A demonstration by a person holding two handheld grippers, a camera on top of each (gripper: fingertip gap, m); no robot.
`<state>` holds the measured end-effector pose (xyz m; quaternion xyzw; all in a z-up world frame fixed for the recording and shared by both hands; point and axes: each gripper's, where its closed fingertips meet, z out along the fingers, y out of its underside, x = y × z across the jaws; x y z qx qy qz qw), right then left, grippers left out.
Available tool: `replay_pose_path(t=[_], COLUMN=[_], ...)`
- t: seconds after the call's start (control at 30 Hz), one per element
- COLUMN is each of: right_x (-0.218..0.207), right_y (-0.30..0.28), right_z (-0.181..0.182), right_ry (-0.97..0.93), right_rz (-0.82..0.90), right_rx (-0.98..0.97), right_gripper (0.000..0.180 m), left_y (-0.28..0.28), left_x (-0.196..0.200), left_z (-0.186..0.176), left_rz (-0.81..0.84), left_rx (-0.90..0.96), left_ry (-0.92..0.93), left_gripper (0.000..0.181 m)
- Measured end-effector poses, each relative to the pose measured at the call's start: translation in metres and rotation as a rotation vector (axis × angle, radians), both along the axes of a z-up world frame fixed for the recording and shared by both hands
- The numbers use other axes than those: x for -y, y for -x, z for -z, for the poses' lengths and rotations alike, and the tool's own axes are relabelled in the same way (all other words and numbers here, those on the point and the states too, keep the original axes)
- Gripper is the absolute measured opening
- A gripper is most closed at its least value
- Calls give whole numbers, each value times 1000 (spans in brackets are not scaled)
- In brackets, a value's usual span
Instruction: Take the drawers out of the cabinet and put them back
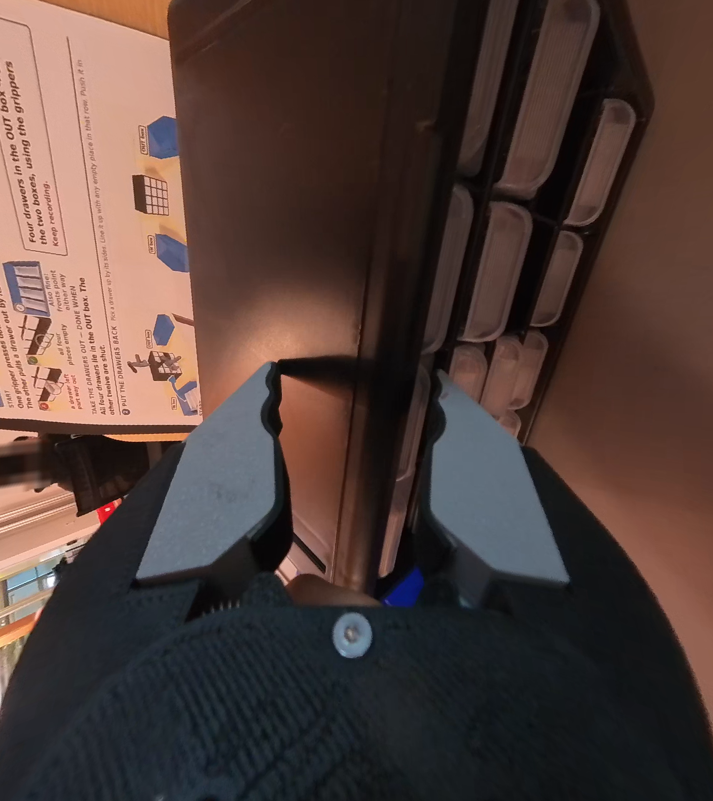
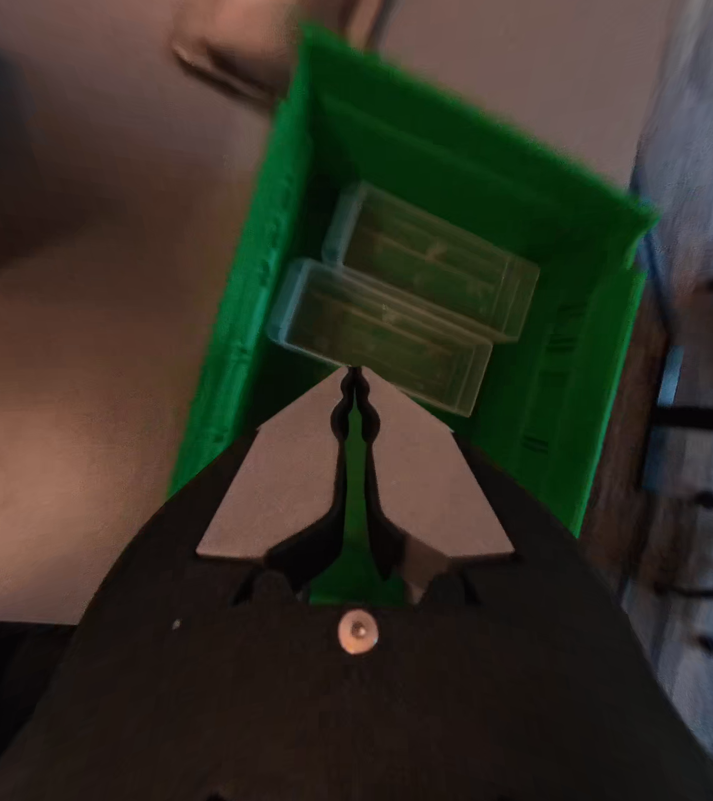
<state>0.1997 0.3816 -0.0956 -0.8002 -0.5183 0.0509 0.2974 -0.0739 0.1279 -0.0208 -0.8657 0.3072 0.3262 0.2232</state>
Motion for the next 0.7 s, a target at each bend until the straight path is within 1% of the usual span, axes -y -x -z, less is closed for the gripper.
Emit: replay_pose_path(t=[0.03, 0.07, 0.1, 0.13, 0.17, 0.2, 0.23, 0.3, 0.37, 0.47, 0.6, 0.7], right_x=[10, 24, 42, 63, 84, 105, 125, 160, 195, 230, 272, 298], right_y=[8, 17, 28, 39, 48, 57, 64, 74, 82, 90, 110, 135], right_z=[-17, -33, -47, -59, -69, -76, -80, -80, -71, -49, -17, 10], right_ry=[-52, -97, -132, -167, -211, -258, -300, -363, -361, -354, -335, -339], right_rz=[-43, -98, -170, -253, -331, -404, -470, -560, -641, -721, -854, -915], right_rx=[-48, -96, -141, -180, -208, -223, -225, -214, -194, -159, -139, -127], right_gripper=[0, 4, 14, 19, 27, 38, 43, 44, 55, 60, 61, 60], left_y=[0, 0, 0, 0, 0, 0, 0, 0, 2, 8, 28, 30], left_x=[0, 0, 0, 0, 0, 0, 0, 1, 6, 21, 41, 42], left_z=[0, 0, 0, 0, 0, 0, 0, 0, -2, -5, -6, -7], left_rz=[-1, -2, -4, -5, -6, -6, -6, 5, 12, -9, -39, -33], left_rx=[3, 4, 3, 0, -1, -1, -2, -2, 4, 51, 122, 187], left_ry=[3, 7, 10, 12, 14, 14, 14, 20, 44, 85, 115, 84], left_gripper=[67, 67, 67, 67, 67, 67, 67, 67, 66, 62, 64, 64])
